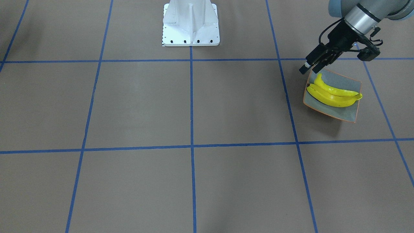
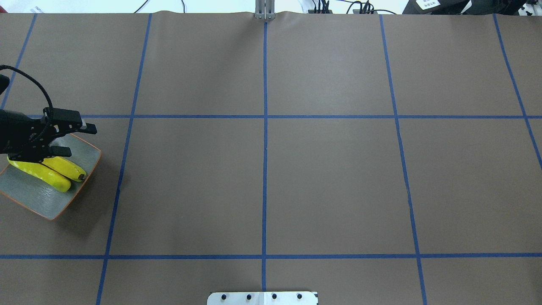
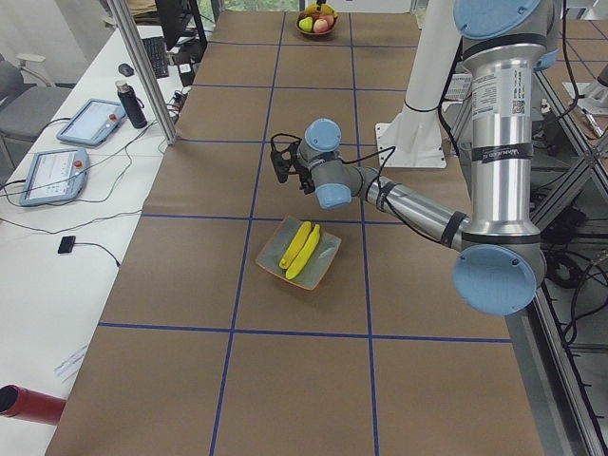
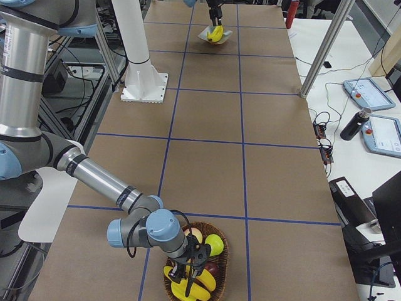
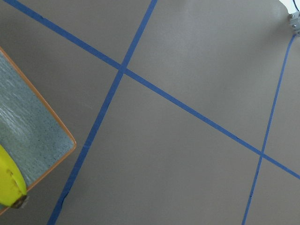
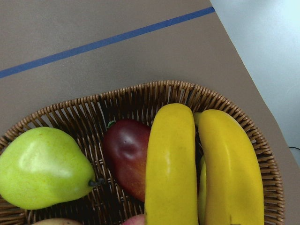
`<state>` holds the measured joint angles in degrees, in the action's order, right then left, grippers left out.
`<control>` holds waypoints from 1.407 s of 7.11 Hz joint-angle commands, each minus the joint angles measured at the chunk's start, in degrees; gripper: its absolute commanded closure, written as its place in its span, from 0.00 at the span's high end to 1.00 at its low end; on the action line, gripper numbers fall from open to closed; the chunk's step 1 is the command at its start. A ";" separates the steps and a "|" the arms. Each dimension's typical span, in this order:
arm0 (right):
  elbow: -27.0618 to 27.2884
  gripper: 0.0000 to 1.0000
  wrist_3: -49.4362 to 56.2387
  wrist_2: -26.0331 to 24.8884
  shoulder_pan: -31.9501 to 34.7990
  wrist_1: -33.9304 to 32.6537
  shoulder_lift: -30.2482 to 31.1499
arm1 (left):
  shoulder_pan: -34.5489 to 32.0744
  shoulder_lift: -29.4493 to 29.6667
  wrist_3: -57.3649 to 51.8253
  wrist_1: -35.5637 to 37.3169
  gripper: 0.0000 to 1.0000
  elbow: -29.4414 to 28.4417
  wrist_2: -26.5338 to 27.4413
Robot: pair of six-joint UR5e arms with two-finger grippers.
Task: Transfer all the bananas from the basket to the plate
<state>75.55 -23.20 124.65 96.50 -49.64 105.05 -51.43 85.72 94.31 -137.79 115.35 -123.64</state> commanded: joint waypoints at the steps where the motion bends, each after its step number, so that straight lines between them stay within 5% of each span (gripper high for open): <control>1: -0.31 0.62 0.00 0.06 -0.34 0.07 0.06 | -0.08 -0.03 -0.62 0.06 1.00 -0.04 0.42; 3: -0.31 0.00 0.26 0.15 -0.26 0.42 0.15 | -0.08 -0.12 -0.62 -0.02 1.00 0.05 0.77; 7: 6.33 0.00 0.70 -0.02 0.88 0.77 0.06 | -0.08 -0.03 -0.62 -0.03 1.00 0.05 0.77; 10: 16.19 0.00 0.35 10.64 0.11 -0.11 -1.76 | 0.18 6.01 -0.62 -3.45 1.00 -0.13 0.68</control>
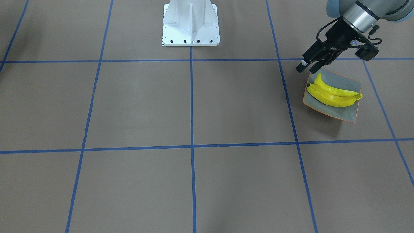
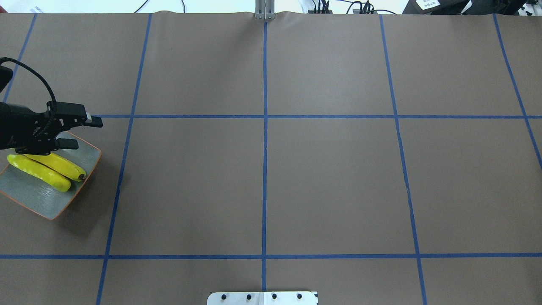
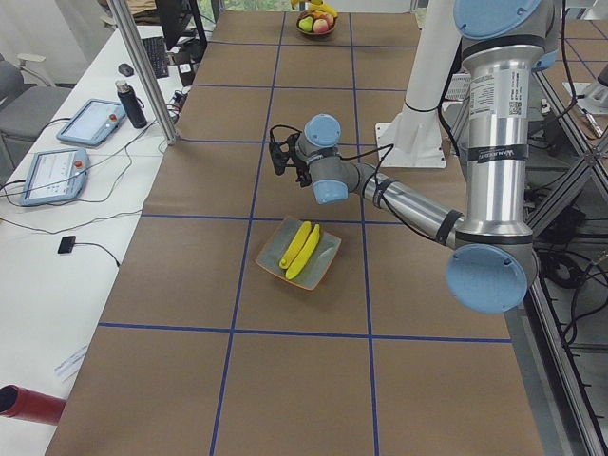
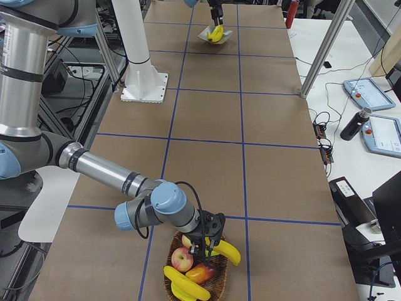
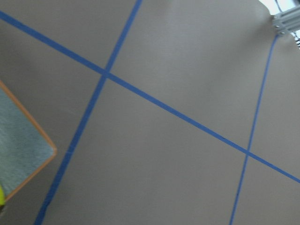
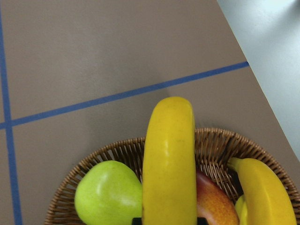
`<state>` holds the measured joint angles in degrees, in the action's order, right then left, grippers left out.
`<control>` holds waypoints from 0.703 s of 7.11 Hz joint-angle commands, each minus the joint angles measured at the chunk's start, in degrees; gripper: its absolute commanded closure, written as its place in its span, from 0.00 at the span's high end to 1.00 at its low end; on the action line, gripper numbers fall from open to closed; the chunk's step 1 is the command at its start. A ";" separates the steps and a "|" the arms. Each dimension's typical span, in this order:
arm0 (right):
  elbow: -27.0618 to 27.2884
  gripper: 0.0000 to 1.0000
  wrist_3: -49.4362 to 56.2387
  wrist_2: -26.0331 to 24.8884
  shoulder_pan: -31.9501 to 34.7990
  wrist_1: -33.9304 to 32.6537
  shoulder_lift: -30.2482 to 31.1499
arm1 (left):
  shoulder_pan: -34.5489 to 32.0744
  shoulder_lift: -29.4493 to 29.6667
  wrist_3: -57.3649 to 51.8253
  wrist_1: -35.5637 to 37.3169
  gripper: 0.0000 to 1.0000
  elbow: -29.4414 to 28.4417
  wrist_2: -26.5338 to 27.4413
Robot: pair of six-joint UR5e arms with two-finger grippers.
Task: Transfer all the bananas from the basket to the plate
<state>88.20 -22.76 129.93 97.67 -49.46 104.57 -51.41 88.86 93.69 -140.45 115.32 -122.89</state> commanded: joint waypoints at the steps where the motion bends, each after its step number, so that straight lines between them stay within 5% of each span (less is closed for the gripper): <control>1: 4.34 0.00 -0.53 10.38 -3.77 -0.20 -4.25 | 0.26 5.94 0.09 -0.79 1.00 -0.45 -0.07; 5: 12.15 0.00 -15.45 11.05 -17.39 0.32 -17.95 | 6.56 16.67 0.35 -1.40 1.00 -1.41 4.99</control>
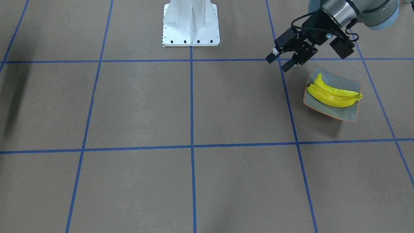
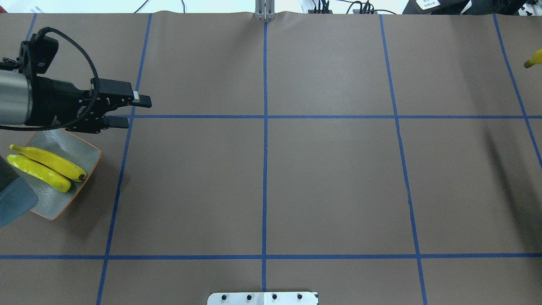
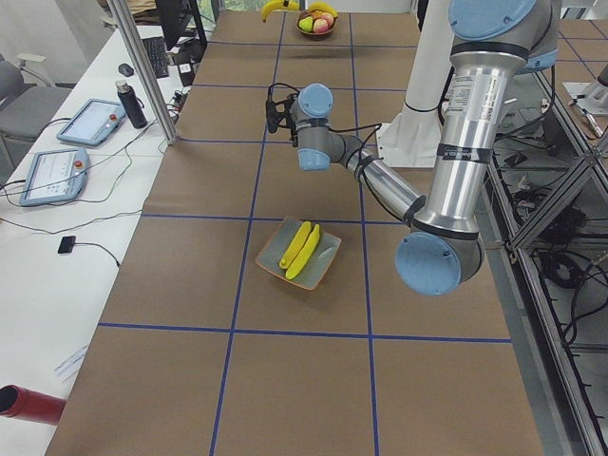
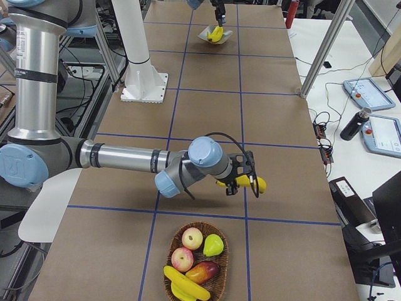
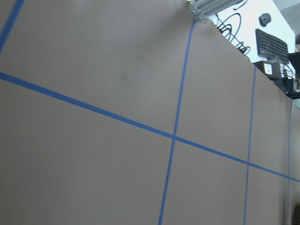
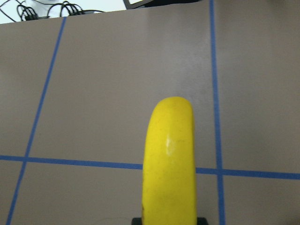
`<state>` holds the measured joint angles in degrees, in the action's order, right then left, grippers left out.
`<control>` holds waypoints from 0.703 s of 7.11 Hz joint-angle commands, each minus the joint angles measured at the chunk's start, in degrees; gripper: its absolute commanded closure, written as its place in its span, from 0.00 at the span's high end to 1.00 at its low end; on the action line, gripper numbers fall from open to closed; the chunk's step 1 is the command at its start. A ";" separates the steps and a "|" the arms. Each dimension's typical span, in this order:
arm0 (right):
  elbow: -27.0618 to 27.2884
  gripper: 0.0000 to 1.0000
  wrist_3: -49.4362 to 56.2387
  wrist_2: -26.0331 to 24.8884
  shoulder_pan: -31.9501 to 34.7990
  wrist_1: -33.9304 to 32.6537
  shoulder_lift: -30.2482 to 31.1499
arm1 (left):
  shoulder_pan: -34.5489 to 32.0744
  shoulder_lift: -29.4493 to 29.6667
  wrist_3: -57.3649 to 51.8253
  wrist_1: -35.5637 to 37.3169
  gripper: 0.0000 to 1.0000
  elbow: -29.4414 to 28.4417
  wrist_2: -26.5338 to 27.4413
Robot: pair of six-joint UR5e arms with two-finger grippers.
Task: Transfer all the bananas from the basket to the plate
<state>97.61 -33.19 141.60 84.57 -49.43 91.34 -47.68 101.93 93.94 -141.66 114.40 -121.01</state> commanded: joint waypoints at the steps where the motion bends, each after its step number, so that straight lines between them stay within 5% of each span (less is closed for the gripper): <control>1: 3.45 0.00 -6.87 -1.32 -7.63 0.48 -8.51 | 5.03 4.41 0.72 -0.20 1.00 -0.49 5.49; 3: 5.21 0.00 -20.41 -9.09 -17.01 0.65 -17.81 | 6.11 6.52 2.30 0.24 1.00 -2.77 5.78; 5: 10.64 0.00 -29.26 -26.97 -32.71 0.65 -23.55 | 6.20 11.24 11.98 0.59 1.00 -5.13 5.69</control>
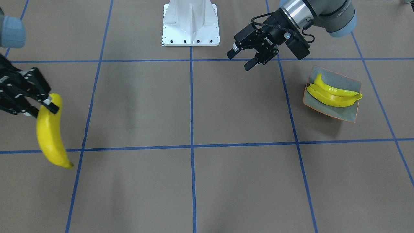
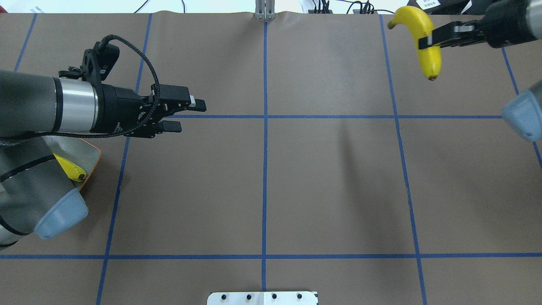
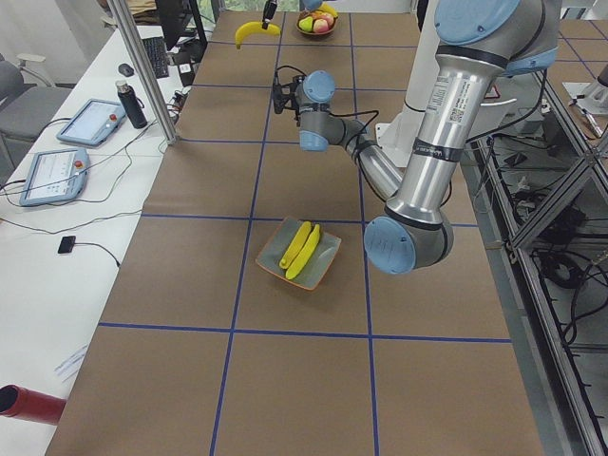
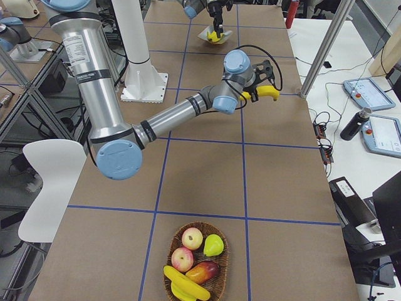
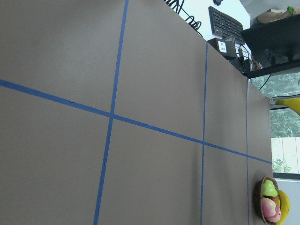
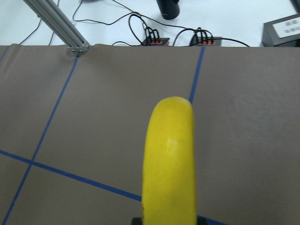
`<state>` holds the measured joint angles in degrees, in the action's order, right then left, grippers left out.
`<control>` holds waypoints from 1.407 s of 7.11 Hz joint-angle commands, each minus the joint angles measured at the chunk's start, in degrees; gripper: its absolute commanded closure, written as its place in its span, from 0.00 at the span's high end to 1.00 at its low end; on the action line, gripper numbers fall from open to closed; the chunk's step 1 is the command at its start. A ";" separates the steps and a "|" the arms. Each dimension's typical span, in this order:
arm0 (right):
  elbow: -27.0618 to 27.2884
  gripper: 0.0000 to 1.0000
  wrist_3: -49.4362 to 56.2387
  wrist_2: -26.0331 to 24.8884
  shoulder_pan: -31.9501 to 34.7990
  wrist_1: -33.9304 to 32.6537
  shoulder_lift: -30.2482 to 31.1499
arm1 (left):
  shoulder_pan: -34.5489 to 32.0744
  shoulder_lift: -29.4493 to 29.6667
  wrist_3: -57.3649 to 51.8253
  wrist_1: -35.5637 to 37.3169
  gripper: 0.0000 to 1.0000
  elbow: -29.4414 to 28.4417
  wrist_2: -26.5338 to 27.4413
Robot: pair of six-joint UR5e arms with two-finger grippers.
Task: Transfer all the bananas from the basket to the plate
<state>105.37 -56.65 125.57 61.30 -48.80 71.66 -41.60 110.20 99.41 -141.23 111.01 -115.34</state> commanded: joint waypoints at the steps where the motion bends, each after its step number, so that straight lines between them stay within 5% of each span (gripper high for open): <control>1: 2.92 0.00 -7.93 -20.01 -16.66 -0.07 -7.03 | 0.12 5.61 13.72 0.16 1.00 -3.67 0.38; 4: 3.09 0.00 -9.53 -36.32 -30.95 -0.07 -12.15 | 0.64 7.40 19.42 -0.27 1.00 -5.36 0.38; 10: 4.93 0.00 -10.06 -45.22 -41.33 0.02 -12.95 | 1.00 7.31 19.69 -0.45 1.00 -5.36 0.38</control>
<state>109.93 -66.78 82.11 22.04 -48.78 58.77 -40.61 117.56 119.09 -141.66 105.64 -114.96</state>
